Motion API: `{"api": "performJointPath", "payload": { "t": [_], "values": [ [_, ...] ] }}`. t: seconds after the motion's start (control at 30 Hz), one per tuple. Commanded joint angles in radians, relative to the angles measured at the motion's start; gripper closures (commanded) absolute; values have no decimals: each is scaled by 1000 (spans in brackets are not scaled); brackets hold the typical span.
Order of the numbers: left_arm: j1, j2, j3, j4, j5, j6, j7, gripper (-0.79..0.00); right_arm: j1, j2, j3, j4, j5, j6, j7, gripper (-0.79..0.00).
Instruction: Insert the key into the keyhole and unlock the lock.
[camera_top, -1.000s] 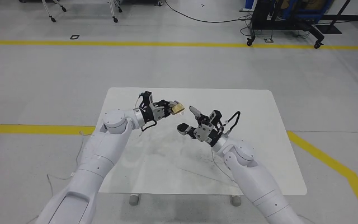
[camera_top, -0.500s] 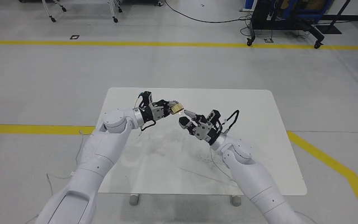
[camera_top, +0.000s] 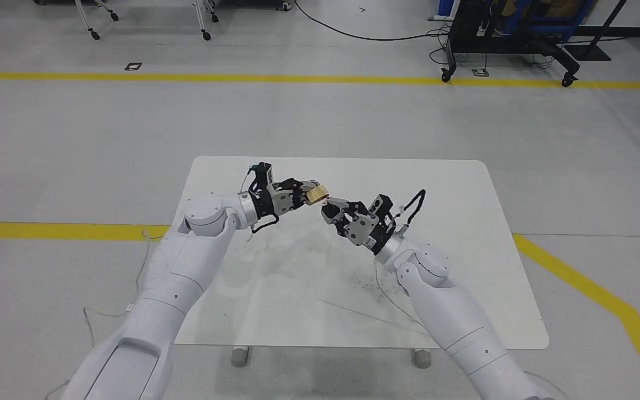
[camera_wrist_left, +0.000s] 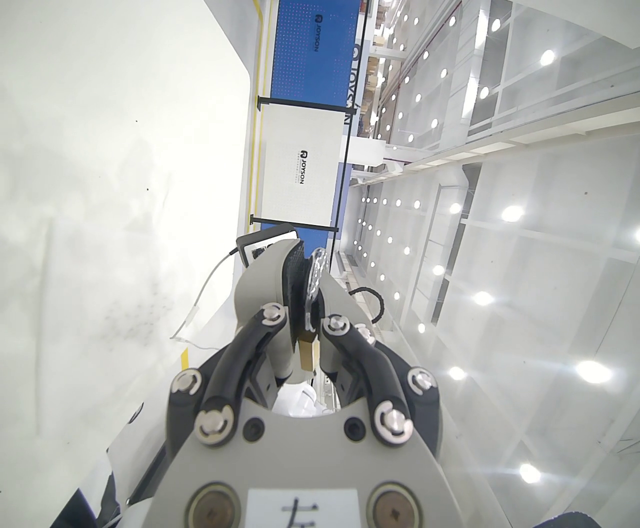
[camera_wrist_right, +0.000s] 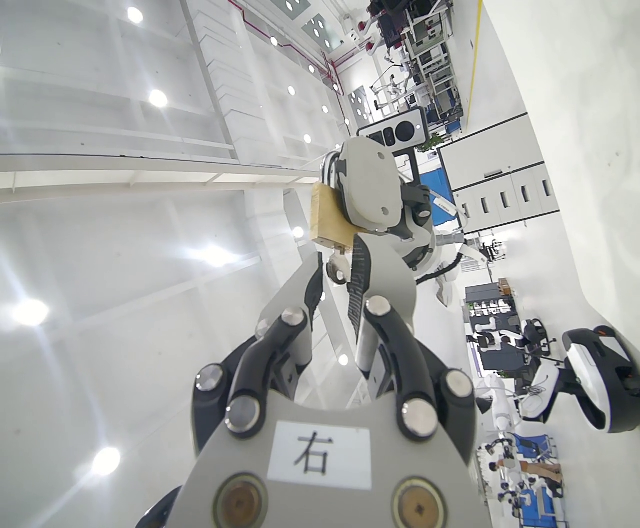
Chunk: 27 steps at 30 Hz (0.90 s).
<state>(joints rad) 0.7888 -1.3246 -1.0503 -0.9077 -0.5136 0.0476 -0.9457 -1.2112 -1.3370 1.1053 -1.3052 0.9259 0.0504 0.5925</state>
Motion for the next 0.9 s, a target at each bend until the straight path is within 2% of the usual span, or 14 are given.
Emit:
{"api": "performJointPath", "payload": {
  "t": [0.0, 0.27, 0.33, 0.7, 0.87],
  "values": [
    [-2, -1, 2, 2, 2, 2, -2, 0, 5, -2, -3, 8, 0, -2, 3, -105],
    [-8, -4, 8, 9, 9, 3, 2, 0, 30, -10, -14, 41, 7, 9, -5, -74],
    [-9, -4, 9, 8, 12, 1, 2, 0, 34, -13, -16, 47, 12, 8, -6, 0],
    [-3, -4, 9, 1, 27, -9, 12, 0, 40, -25, -23, 64, 46, -3, -21, 0],
    [7, -2, 12, -19, 63, -33, 52, 0, 37, -33, -18, 74, 103, -8, -16, 0]
  ]
}}
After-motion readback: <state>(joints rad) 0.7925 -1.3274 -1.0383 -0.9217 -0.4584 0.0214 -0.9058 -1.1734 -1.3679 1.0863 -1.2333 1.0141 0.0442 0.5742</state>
